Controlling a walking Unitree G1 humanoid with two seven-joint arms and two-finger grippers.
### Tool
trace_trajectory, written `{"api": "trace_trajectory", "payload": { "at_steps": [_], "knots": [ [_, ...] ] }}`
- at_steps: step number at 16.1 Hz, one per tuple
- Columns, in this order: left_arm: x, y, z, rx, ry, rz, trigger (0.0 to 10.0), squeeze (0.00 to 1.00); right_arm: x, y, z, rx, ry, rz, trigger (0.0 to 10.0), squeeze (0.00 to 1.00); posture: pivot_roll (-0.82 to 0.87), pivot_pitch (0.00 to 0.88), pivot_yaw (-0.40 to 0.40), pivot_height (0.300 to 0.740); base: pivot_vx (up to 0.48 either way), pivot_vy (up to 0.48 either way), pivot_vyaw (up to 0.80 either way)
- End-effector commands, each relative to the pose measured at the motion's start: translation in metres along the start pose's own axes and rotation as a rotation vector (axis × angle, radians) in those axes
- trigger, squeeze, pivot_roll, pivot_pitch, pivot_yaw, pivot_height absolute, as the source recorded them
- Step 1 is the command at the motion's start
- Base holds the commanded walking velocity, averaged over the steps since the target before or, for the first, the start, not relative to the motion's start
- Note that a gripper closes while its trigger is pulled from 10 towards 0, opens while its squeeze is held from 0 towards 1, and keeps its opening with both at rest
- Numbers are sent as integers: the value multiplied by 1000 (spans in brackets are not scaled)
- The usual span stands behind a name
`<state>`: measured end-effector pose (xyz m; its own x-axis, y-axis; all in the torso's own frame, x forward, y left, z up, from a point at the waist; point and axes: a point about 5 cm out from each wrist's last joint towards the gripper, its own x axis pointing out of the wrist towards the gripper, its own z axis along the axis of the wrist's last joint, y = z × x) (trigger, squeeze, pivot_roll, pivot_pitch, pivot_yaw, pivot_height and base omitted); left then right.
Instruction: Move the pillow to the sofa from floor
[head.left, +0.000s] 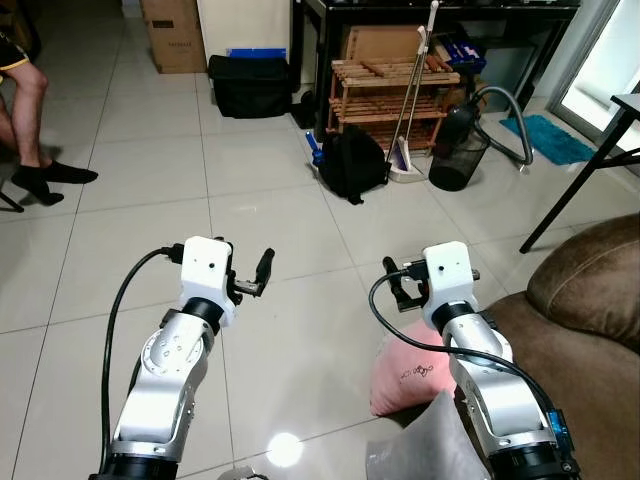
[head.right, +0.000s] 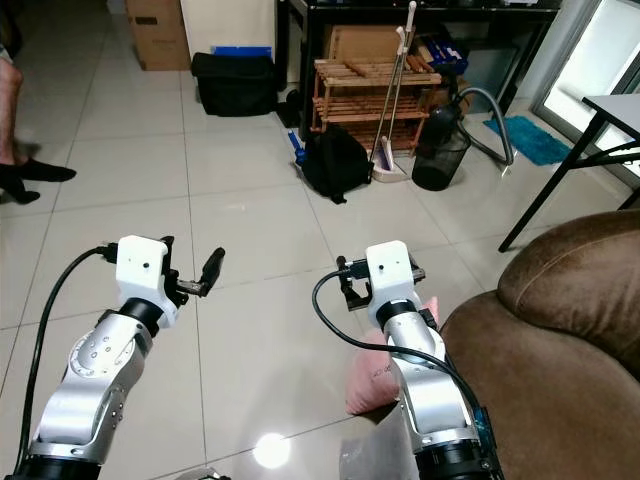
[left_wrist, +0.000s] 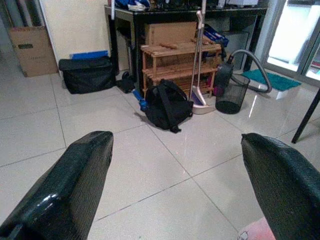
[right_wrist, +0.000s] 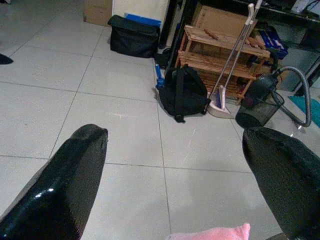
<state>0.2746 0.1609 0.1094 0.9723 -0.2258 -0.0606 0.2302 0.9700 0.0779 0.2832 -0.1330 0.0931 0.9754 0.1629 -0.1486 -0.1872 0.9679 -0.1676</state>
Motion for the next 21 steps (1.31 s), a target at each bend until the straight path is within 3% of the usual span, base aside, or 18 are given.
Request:
{"api": "trace_trajectory", "payload": {
  "at_steps": [1,9,11,14,21],
  "knots": [
    [3,2,5,9,-10,2,10000,0,0,1,-2,-1,20,-6,10000,0,35,0,-40,740,-244,0,0],
    [7,-1,4,20,-9,13,10000,0,1,-4,-2,-28,23,-14,10000,0,23,0,-42,740,-124,0,0],
    [8,6,6,47,-33,71,10000,0,1,-5,-1,-37,20,-14,10000,0,20,0,-43,740,0,0,0],
    [10,6,11,56,-88,70,10000,0,0,-7,-1,-36,14,-21,10000,0,20,0,-49,740,0,0,0],
    [8,3,8,57,-89,51,10000,0,1,-7,-1,-27,21,-21,10000,0,20,8,-54,740,286,0,-735]
  ]
}}
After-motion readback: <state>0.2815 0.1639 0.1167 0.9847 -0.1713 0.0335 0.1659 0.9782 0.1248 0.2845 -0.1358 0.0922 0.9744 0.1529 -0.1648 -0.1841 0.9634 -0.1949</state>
